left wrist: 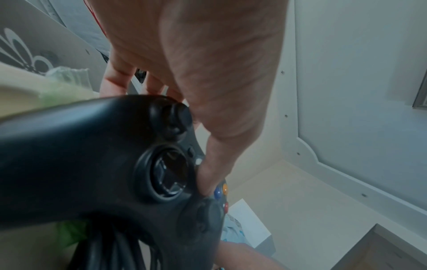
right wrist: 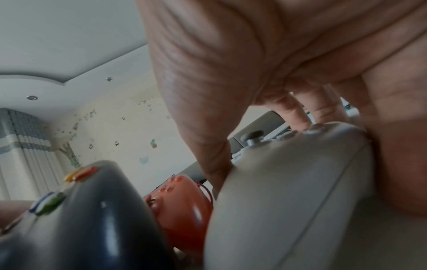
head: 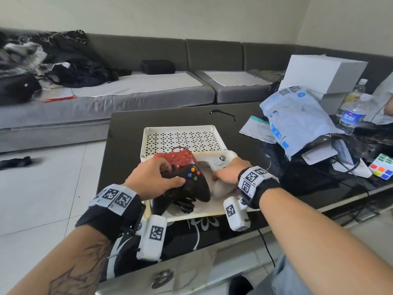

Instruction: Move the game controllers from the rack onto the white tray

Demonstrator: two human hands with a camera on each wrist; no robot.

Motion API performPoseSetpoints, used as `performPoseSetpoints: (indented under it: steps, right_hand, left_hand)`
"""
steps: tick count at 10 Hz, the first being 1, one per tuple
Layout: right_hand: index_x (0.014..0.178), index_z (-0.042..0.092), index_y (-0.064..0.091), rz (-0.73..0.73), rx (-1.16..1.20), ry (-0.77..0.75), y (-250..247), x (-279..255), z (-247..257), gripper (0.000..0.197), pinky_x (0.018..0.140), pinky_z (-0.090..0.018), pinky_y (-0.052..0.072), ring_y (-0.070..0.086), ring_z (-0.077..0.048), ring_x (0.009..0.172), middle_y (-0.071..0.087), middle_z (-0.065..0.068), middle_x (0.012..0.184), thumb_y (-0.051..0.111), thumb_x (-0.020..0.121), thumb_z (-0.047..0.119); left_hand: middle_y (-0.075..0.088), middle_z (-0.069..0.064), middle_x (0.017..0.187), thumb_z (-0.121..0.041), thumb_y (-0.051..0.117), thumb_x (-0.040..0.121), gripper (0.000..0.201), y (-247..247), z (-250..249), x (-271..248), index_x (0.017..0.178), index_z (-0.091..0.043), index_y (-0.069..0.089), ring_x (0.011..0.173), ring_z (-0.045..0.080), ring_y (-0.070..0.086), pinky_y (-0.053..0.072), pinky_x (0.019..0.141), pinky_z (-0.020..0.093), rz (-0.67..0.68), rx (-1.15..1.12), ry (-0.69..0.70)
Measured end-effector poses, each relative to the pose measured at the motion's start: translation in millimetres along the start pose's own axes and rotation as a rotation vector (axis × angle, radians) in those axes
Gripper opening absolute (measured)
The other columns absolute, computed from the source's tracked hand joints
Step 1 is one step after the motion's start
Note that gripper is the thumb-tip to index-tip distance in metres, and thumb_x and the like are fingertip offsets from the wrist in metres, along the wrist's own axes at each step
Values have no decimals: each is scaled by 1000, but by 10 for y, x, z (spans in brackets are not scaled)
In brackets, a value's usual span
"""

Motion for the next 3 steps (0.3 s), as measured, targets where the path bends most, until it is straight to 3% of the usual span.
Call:
performPoseSetpoints:
  steps: [2,3]
  right_hand:
    - [127,21,57,-19,-49,-30,-58,9,15,72,75,-31,51,66,-29,94,67,-9,119,72,63,51]
    - [122,17,59,-55,-100,-67,-272,-47,120,64,74,-33,53,67,-29,91,68,-9,113,66,68,52]
  left_hand:
    - [66,-8,94,-54,76,72,38,19,-3,16,92,-25,63,85,13,65,57,82,37,13,1,-2]
    - [66,-7,94,-55,75,72,38,24,-28,11,92,-25,62,85,13,65,57,82,37,13,5,10]
Point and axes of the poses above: each hand's wrist, its own x-axis towards the middle knuckle, its own y-axis out of the palm, z = x × y, the point moved 10 cm from there along x, towards the middle knuckle
